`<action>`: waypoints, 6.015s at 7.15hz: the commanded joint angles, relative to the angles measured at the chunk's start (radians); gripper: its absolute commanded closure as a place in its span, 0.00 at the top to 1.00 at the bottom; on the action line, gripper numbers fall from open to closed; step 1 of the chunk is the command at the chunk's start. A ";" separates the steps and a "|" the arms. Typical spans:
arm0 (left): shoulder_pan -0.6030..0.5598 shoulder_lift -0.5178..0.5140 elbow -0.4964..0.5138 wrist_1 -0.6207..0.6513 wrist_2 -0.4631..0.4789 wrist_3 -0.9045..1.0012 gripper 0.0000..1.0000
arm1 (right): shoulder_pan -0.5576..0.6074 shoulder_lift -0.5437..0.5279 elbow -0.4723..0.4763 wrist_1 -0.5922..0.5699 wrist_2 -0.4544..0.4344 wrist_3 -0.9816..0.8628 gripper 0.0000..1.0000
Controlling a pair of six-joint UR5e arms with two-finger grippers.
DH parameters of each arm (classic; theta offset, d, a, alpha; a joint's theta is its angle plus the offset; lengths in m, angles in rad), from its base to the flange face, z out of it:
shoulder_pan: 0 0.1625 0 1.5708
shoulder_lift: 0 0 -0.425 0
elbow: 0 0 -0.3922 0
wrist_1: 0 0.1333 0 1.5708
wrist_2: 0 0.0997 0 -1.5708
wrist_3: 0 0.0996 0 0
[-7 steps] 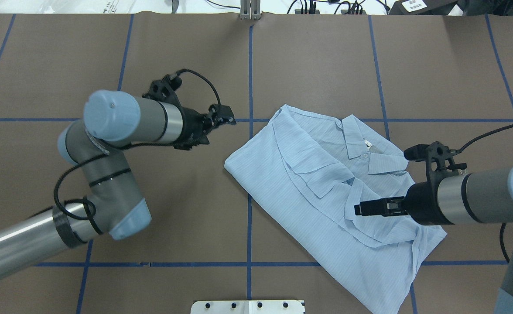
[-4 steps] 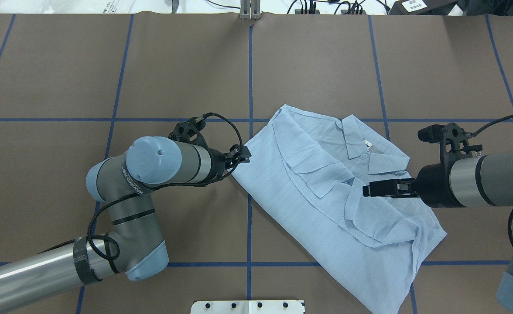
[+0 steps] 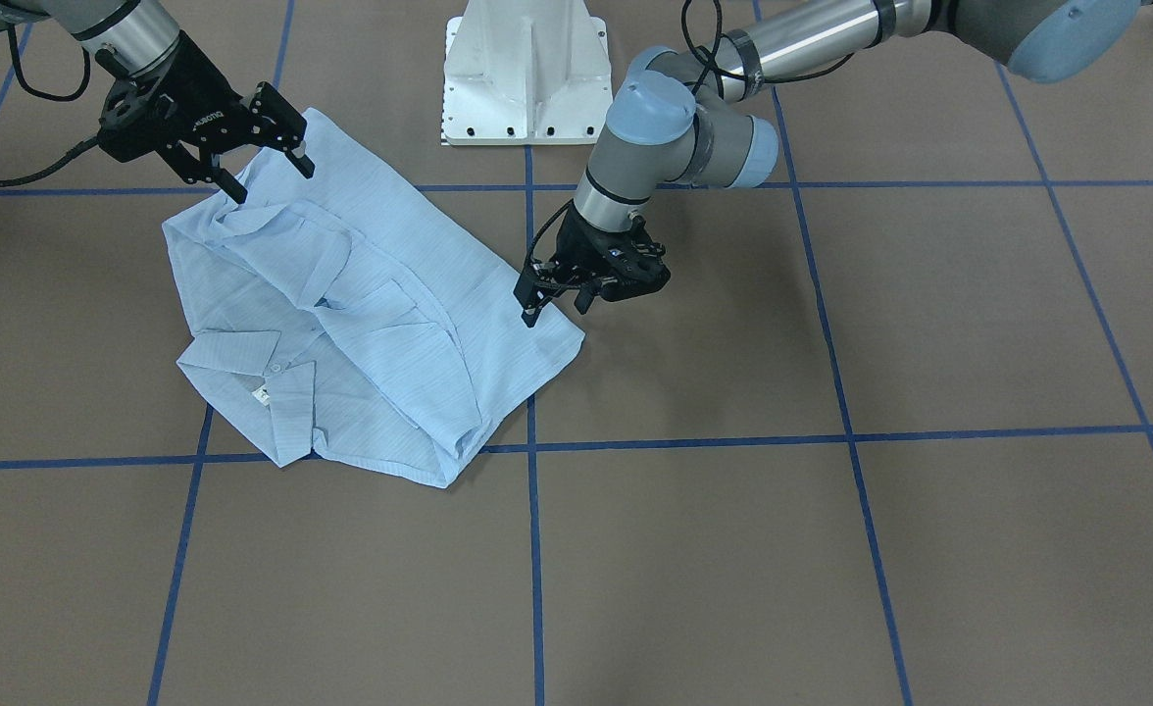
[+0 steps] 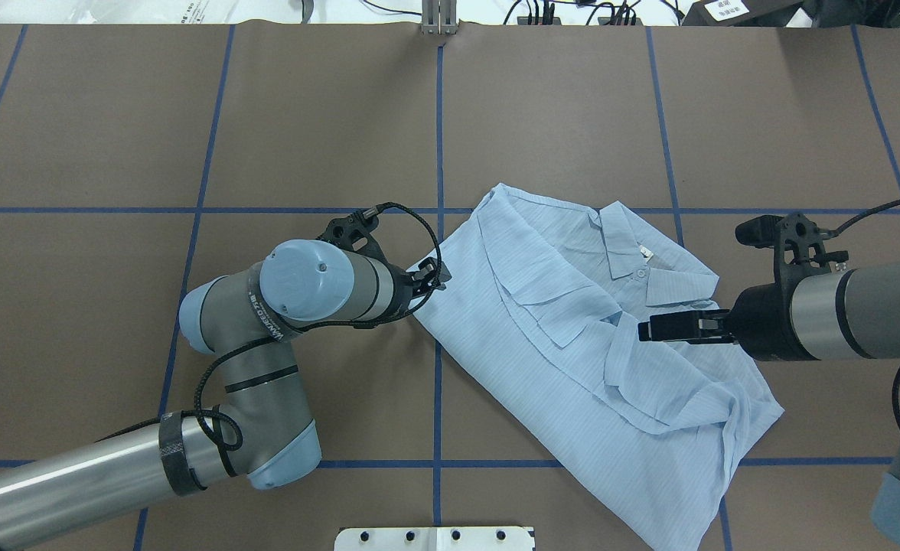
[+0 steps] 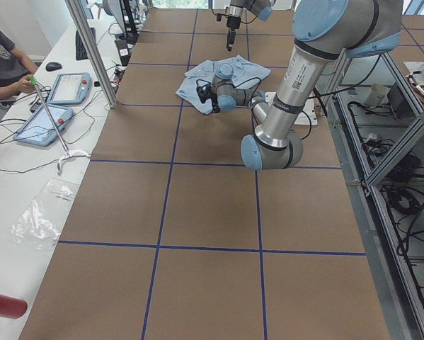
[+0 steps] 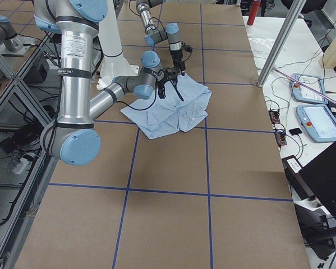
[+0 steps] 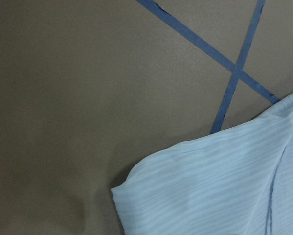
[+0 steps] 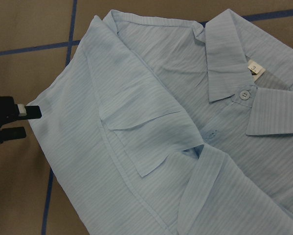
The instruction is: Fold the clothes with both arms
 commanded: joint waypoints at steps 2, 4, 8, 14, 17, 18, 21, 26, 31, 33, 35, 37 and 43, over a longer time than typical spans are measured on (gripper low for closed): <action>0.000 -0.007 0.020 0.001 0.001 0.001 0.83 | 0.011 0.000 -0.001 0.000 0.004 0.000 1.00; 0.000 -0.009 0.020 0.001 0.001 0.004 0.73 | 0.020 0.000 -0.002 0.000 0.006 0.000 1.00; 0.000 -0.016 0.030 0.004 -0.001 -0.006 0.00 | 0.026 0.000 -0.005 0.000 0.009 0.000 1.00; -0.305 -0.102 0.194 0.014 -0.009 0.313 0.00 | 0.064 0.064 -0.064 0.000 0.006 0.000 1.00; -0.331 -0.315 0.635 -0.305 0.108 0.371 0.00 | 0.072 0.064 -0.076 0.000 0.000 0.000 1.00; -0.330 -0.317 0.660 -0.309 0.155 0.381 0.00 | 0.074 0.064 -0.081 0.000 0.000 0.000 1.00; -0.325 -0.317 0.662 -0.309 0.192 0.425 1.00 | 0.071 0.066 -0.085 -0.003 -0.022 0.000 1.00; -0.362 0.041 0.177 -0.289 -0.011 0.518 1.00 | 0.038 0.508 -0.228 -0.412 -0.107 -0.094 1.00; -0.368 0.281 -0.088 -0.290 -0.105 0.518 1.00 | -0.096 0.895 -0.672 -0.474 -0.369 -0.228 1.00; -0.368 0.281 -0.084 -0.290 -0.104 0.518 1.00 | -0.124 0.989 -0.816 -0.463 -0.407 -0.294 1.00; -0.364 0.280 -0.079 -0.290 -0.104 0.518 1.00 | -0.147 1.009 -0.868 -0.436 -0.408 -0.301 0.92; -0.362 0.277 -0.078 -0.290 -0.104 0.516 1.00 | -0.164 1.003 -0.880 -0.436 -0.408 -0.304 0.71; -0.359 0.264 -0.045 -0.303 -0.101 0.514 1.00 | -0.172 0.997 -0.907 -0.436 -0.422 -0.347 0.64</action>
